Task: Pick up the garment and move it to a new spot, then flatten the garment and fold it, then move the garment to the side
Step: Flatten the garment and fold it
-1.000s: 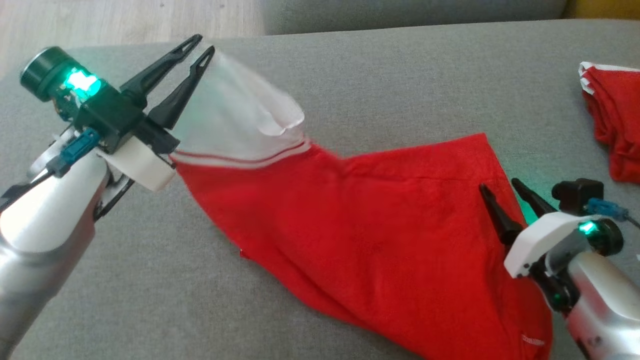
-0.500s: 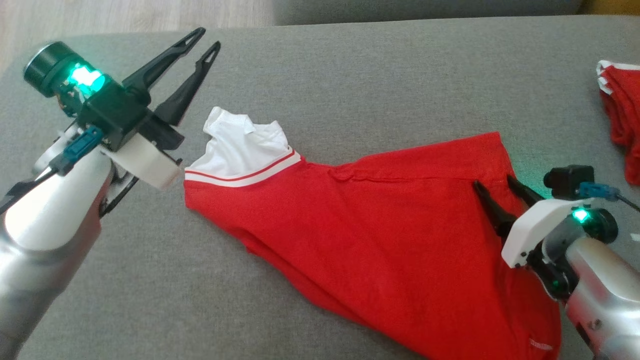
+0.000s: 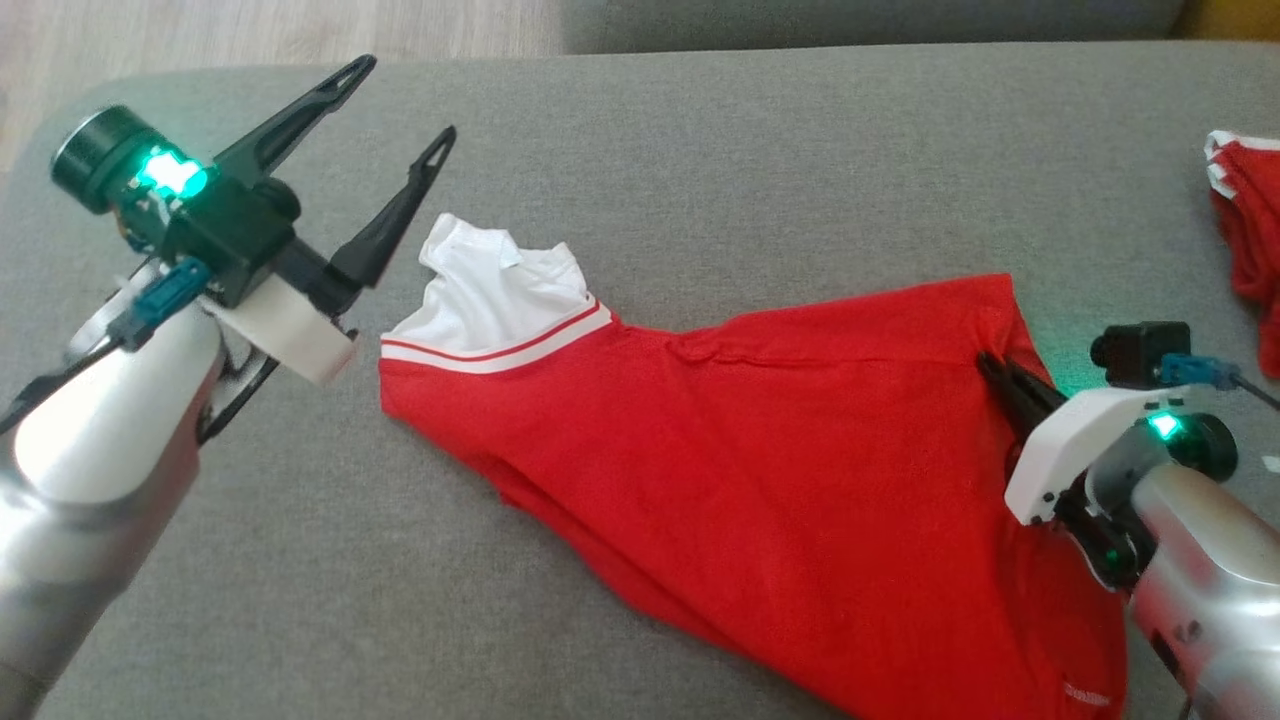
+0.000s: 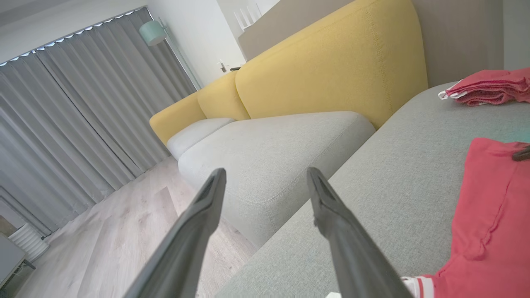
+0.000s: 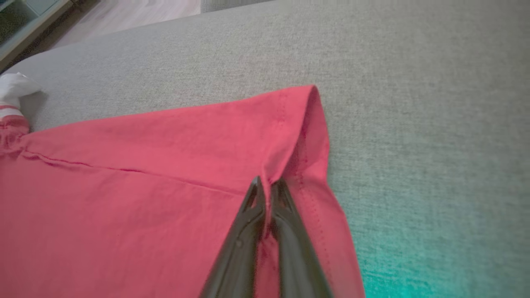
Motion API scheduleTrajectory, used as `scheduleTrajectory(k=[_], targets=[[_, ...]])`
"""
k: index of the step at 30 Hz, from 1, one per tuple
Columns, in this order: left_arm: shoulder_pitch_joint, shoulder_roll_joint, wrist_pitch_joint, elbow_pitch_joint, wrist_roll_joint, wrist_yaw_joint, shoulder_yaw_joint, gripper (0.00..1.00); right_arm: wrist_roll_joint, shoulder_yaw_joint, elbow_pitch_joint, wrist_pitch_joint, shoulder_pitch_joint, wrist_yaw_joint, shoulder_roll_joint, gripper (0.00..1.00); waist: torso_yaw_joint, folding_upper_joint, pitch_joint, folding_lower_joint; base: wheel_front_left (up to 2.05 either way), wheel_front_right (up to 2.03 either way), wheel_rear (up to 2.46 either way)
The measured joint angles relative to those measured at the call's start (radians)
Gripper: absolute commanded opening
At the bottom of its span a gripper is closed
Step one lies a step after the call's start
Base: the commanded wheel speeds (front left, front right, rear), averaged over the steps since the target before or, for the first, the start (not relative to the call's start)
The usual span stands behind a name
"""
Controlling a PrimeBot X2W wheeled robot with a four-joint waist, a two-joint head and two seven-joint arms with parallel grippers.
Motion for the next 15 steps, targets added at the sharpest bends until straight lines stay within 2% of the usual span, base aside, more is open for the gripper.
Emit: scheduleTrajectory(k=[5,12,15], targets=[[0.019,0.003,0.0,0.041,-0.026,0.0,-0.02,1.0,0.0,0.006,0.012,-0.045,0.001,0.0,-0.019,0.0,-0.011,0.0,-0.015,0.0,0.0,0.0,0.0],[0.033,0.017,0.012,0.095,-0.118,0.0,-0.065,1.0,-0.038,-0.032,0.005,-0.069,0.0,0.0,-0.134,0.0,-0.044,0.0,-0.013,0.0,0.0,0.0,0.0],[0.027,0.026,0.042,0.101,-0.173,0.0,-0.105,1.0,-0.054,-0.052,-0.014,-0.069,-0.003,0.0,-0.164,0.0,-0.06,0.0,0.003,0.0,0.0,0.0,0.0]])
